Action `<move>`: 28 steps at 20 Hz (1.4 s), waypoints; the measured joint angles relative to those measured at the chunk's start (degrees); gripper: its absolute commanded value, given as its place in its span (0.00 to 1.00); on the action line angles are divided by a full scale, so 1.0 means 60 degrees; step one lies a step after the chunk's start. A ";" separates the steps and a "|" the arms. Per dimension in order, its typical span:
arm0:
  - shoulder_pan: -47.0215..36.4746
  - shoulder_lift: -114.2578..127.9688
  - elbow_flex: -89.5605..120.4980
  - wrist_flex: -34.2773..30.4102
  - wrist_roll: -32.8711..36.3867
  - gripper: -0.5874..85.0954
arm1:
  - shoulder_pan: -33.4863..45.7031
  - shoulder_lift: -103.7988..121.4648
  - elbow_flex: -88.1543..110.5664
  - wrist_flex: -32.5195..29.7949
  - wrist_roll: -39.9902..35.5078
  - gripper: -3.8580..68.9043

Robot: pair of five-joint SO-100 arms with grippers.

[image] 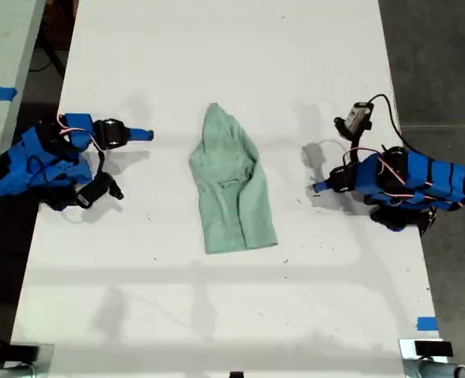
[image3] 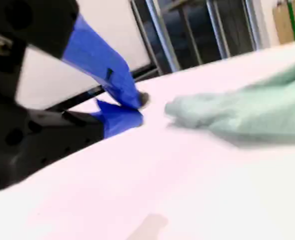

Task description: Fold t shirt

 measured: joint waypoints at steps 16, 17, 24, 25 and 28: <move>0.0088 0.0308 0.0483 -0.0029 -0.0161 0.00 | 0.0000 0.0000 0.0000 0.0000 0.0000 0.07; 0.0088 0.0308 0.0483 -0.0029 -0.0176 0.00 | 0.0000 0.0000 0.0000 0.0000 0.0000 0.07; 0.0088 0.0308 0.0483 -0.0029 -0.0176 0.00 | 0.0000 0.0000 0.0000 0.0000 0.0000 0.07; 0.0088 0.0308 0.0483 -0.0029 -0.0176 0.00 | 0.0000 0.0000 0.0000 0.0000 0.0000 0.07; 0.0088 0.0308 0.0483 -0.0029 -0.0176 0.00 | 0.0000 0.0000 0.0000 0.0000 0.0000 0.07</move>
